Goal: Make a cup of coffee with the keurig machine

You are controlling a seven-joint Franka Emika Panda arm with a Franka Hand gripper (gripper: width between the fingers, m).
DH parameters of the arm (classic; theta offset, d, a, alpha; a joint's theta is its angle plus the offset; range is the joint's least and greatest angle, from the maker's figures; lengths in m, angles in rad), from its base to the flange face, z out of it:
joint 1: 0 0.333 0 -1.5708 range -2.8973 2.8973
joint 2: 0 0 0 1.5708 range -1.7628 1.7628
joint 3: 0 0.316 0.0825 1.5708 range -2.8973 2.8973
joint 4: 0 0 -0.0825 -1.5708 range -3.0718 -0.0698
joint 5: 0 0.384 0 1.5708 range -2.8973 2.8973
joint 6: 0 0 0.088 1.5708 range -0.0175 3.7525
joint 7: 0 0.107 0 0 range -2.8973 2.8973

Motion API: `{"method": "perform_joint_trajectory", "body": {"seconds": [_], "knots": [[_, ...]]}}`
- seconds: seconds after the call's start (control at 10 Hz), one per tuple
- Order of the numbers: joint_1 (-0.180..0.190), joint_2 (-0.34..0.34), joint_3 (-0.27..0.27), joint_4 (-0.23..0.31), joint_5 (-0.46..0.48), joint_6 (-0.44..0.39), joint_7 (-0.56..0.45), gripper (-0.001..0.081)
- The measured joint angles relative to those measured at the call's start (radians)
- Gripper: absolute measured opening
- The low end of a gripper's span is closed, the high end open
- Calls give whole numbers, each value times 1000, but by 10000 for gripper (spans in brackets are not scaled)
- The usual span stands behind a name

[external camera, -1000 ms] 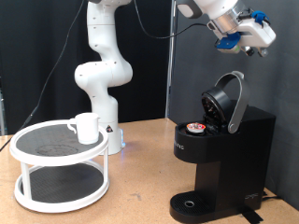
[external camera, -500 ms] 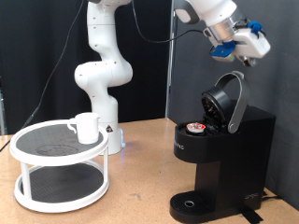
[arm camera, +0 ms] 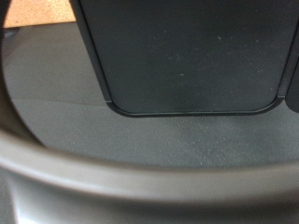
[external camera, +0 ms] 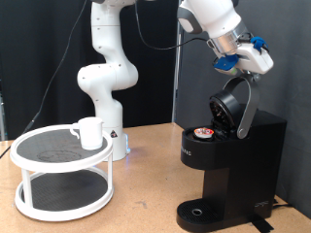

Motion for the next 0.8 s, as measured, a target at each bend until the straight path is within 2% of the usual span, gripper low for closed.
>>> {"method": "perform_joint_trajectory", "body": {"seconds": [0.3,0.8], "knots": [[-16,-13,-26,-4,10,-24,-21,0],[-61,-62,-92,-55,5,-87,-136,0]]}}
